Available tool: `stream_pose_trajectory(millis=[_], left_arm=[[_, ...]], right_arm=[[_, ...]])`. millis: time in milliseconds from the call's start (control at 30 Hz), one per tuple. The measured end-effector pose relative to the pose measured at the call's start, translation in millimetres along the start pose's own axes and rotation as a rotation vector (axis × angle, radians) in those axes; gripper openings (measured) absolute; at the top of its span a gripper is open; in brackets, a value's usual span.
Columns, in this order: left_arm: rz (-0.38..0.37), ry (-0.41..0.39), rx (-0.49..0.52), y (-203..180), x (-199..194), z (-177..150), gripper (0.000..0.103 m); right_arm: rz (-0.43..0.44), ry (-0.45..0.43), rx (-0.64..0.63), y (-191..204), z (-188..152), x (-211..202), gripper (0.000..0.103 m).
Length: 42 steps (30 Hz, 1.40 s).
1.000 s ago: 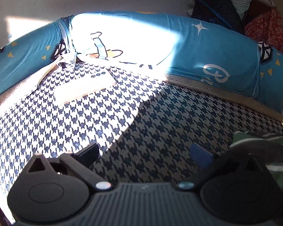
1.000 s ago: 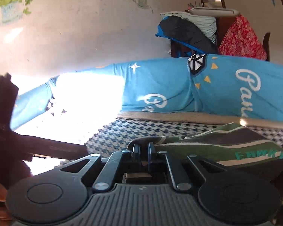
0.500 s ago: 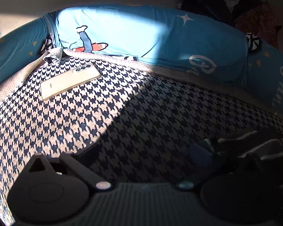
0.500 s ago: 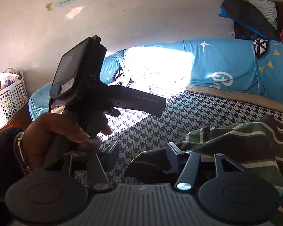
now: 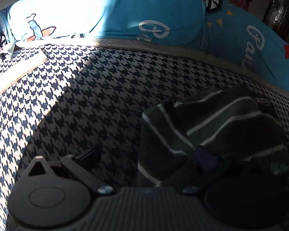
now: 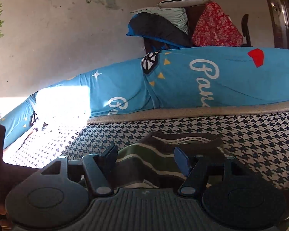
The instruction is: Fold clothes
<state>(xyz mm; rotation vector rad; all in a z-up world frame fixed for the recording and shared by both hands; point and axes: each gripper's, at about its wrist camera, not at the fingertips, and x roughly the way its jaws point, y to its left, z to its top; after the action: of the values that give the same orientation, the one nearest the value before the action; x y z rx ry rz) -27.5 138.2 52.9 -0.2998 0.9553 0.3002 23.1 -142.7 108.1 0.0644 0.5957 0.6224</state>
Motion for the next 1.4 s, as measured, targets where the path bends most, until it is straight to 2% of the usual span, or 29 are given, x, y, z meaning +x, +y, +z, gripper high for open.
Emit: stream_pose_trajectory(millis=[200, 300, 367, 433, 600, 633, 667, 800, 833, 867, 933, 1033, 1200, 1333, 1400], left_arm=[[0.002, 0.047, 0.05, -14, 12, -6, 0.103], [-0.011, 0.068, 0.033, -13, 17, -5, 0.103], [-0.016, 0.083, 0.021, -13, 20, -5, 0.103], [-0.013, 0.097, 0.013, -11, 23, -4, 0.103], [0.013, 0.097, 0.008, -8, 27, 2, 0.103], [0.02, 0.096, 0.008, -8, 29, 3, 0.103], [0.027, 0.097, 0.007, -8, 30, 5, 0.103], [0.053, 0.094, -0.001, -6, 35, 10, 0.103], [0.059, 0.091, -0.003, -6, 36, 12, 0.103], [0.064, 0.086, -0.005, -5, 36, 13, 0.103], [0.075, 0.083, -0.012, -2, 39, 16, 0.103], [0.086, 0.087, -0.033, 2, 42, 22, 0.103], [0.082, 0.073, -0.077, 14, 37, 29, 0.103], [0.093, 0.078, -0.107, 25, 35, 32, 0.103], [0.09, 0.084, -0.126, 30, 34, 33, 0.103]], right_arm=[[-0.127, 0.044, 0.081, -42, -2, 22, 0.067], [-0.116, 0.056, 0.163, -57, -3, 34, 0.068], [-0.107, 0.058, 0.196, -63, -3, 41, 0.076], [-0.108, 0.061, 0.218, -65, -2, 48, 0.08], [-0.11, 0.102, 0.23, -66, -3, 68, 0.081], [-0.107, 0.109, 0.226, -66, -4, 72, 0.076], [-0.1, 0.116, 0.225, -66, -3, 75, 0.064], [-0.079, 0.128, 0.219, -63, -2, 82, 0.035], [-0.081, 0.124, 0.218, -62, -1, 83, 0.025], [-0.087, 0.112, 0.223, -61, 0, 82, 0.02], [-0.106, 0.077, 0.234, -60, 6, 78, 0.014], [-0.134, 0.029, 0.223, -55, 15, 74, 0.012], [-0.21, -0.069, 0.196, -45, 30, 64, 0.01], [-0.318, -0.181, 0.163, -40, 42, 57, 0.01], [-0.359, -0.177, 0.175, -45, 41, 63, 0.014]])
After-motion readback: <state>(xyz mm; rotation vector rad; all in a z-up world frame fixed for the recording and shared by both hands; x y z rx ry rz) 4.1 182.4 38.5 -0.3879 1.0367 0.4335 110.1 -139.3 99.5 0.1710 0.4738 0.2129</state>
